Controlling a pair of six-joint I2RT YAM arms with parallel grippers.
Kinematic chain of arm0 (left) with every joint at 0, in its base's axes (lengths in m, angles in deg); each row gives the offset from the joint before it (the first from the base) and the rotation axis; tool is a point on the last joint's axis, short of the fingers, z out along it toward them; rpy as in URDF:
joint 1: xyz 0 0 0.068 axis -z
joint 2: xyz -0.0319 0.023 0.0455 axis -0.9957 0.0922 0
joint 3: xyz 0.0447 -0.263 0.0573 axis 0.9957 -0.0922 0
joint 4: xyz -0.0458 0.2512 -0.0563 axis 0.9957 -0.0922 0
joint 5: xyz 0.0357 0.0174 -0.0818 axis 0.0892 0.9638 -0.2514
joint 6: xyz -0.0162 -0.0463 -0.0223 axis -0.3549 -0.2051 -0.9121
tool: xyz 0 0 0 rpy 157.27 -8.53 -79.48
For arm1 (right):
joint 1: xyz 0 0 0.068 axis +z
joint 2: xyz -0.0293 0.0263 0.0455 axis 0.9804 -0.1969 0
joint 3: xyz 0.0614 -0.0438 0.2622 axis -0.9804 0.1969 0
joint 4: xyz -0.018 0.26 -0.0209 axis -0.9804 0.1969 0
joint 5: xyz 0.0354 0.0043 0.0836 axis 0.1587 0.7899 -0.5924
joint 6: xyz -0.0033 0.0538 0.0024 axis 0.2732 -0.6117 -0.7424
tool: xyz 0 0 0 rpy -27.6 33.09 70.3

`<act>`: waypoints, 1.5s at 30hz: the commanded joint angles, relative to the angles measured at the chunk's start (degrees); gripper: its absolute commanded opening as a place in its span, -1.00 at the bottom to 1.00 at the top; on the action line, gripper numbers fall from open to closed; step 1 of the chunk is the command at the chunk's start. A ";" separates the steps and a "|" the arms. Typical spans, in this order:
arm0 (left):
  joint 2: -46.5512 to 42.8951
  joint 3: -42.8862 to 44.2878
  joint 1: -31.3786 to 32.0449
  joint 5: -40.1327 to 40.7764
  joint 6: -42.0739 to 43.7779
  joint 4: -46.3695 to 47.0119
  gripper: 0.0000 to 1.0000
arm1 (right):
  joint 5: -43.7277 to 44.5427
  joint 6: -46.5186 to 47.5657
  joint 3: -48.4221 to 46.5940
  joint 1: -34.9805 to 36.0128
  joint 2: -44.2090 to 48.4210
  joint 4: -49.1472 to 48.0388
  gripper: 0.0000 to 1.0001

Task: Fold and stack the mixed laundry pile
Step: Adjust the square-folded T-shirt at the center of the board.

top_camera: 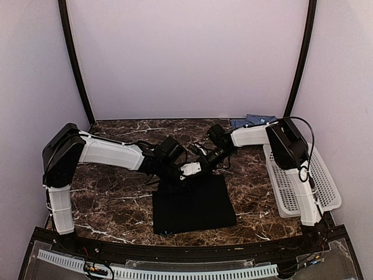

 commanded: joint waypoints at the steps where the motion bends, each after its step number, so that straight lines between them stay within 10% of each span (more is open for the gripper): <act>1: -3.92 0.70 0.75 1.37 1.44 0.38 -1.00 | 0.60 1.41 -0.56 0.50 -2.96 1.76 -0.87; 33: -5.89 -1.70 -1.03 17.03 9.50 19.84 -1.00 | -1.27 2.96 -0.47 0.44 -3.85 2.97 -0.94; 45: 1.75 -2.45 -2.30 20.48 9.08 23.82 -0.80 | 9.41 0.23 -3.80 -4.85 9.13 6.70 -0.52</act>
